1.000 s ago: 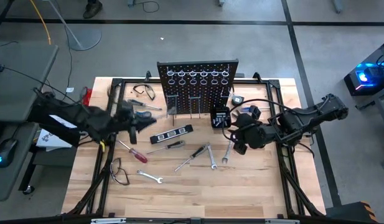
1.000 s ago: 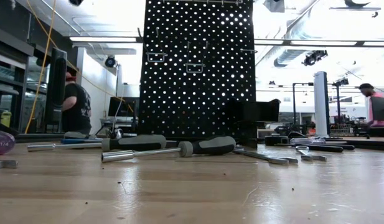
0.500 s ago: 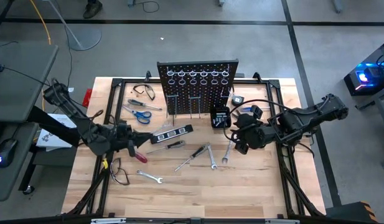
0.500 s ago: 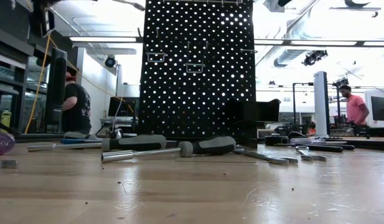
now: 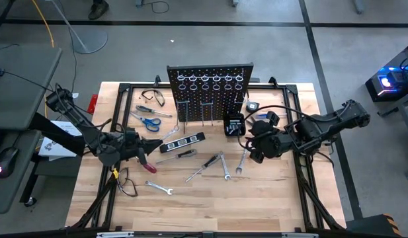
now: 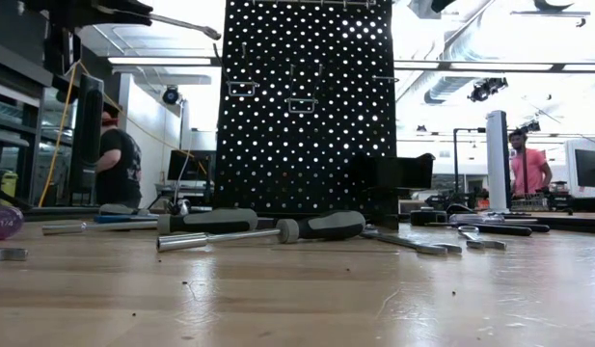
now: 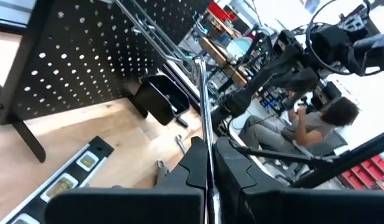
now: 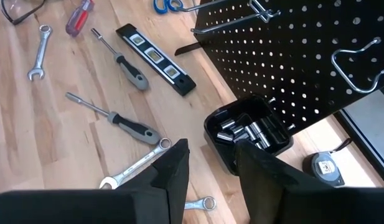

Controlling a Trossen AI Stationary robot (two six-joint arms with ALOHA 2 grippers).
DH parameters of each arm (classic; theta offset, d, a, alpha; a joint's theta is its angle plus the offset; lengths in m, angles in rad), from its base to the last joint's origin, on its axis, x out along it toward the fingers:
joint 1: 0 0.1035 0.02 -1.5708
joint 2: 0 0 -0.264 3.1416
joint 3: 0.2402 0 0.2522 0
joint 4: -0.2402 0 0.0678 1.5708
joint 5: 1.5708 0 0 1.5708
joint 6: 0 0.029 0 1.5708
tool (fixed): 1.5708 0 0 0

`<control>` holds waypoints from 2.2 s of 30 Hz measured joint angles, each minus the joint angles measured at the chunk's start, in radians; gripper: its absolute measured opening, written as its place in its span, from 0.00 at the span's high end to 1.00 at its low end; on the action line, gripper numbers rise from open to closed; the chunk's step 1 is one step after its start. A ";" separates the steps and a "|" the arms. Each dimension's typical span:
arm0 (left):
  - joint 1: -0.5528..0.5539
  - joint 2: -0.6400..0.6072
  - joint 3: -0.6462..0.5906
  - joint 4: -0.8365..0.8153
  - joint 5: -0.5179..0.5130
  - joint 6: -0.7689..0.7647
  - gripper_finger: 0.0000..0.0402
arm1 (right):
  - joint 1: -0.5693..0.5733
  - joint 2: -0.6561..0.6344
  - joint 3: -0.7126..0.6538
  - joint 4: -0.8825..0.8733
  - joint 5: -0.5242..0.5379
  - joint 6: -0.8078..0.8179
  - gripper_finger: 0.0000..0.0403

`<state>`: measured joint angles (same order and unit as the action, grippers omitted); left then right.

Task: Hang tools onto peg board
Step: Hang the silver wrench on the pegboard

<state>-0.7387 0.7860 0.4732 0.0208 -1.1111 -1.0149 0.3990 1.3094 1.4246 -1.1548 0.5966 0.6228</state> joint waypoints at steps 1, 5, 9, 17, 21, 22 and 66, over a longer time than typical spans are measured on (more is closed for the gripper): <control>0.003 0.000 0.000 0.000 -0.001 0.009 1.00 | 0.000 0.000 0.000 -0.001 0.002 0.001 0.69; 0.029 0.000 0.000 -0.001 -0.002 0.040 1.00 | 0.000 0.000 0.000 -0.004 0.002 0.008 0.69; 0.057 0.000 0.000 -0.007 -0.001 0.053 1.00 | 0.000 0.000 0.000 -0.004 0.002 0.009 0.69; 0.092 0.000 0.000 -0.031 0.059 0.074 1.00 | 0.000 0.000 0.000 -0.003 0.002 0.010 0.69; 0.103 0.000 0.000 -0.042 0.060 0.075 1.00 | 0.000 0.000 0.000 -0.002 0.002 0.010 0.69; 0.105 0.000 0.000 -0.048 0.059 0.075 1.00 | 0.000 0.000 0.000 -0.002 0.002 0.010 0.69; 0.419 0.015 0.002 -0.165 0.125 0.310 0.84 | 0.001 0.000 0.000 -0.005 0.002 0.103 0.69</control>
<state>-0.3199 0.8007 0.4747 -0.1437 -0.9864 -0.7048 0.3999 1.3094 1.4246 -1.1595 0.5983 0.7254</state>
